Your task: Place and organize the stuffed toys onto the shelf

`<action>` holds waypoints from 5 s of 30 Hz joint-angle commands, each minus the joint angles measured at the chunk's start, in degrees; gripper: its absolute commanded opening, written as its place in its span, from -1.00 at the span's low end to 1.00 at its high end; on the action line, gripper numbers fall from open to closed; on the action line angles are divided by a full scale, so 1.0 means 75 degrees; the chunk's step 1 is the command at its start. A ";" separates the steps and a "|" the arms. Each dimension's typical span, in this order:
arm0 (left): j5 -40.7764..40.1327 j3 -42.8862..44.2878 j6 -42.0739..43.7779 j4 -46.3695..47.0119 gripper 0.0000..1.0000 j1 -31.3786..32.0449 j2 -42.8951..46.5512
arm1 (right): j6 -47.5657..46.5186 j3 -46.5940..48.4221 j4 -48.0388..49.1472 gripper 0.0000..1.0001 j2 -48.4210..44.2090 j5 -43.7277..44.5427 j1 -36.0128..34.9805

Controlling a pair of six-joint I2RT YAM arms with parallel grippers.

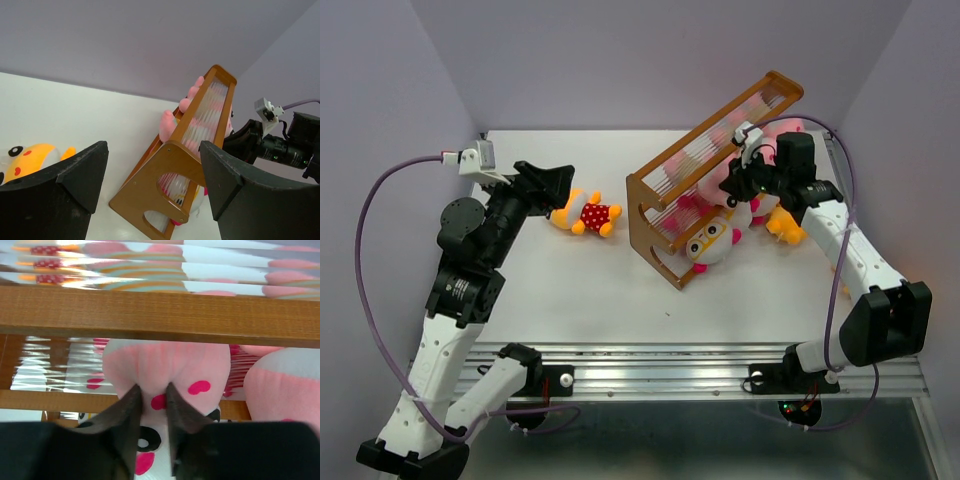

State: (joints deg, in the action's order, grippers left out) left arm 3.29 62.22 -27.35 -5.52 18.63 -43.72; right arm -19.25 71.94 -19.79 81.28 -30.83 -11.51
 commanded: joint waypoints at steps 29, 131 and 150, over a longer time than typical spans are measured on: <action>0.0276 -0.0104 -0.0091 0.0677 0.69 -0.0023 -0.0311 | 0.2261 -0.1600 0.2041 -0.99 -0.1673 0.2376 -0.0024; 0.1377 0.0211 -0.5212 0.1896 -1.00 -0.1477 -0.2174 | 0.2449 0.3579 -0.0926 1.00 -0.0057 -0.3800 -0.0584; 0.0862 0.1091 -0.5845 0.2458 -1.00 0.0679 -0.2642 | 0.3514 0.3344 0.3623 0.88 0.0624 -0.0437 -0.3083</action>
State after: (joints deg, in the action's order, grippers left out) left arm 9.32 68.20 -70.85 8.16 22.35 -64.12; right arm 2.17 95.39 -4.89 86.35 -41.32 -33.58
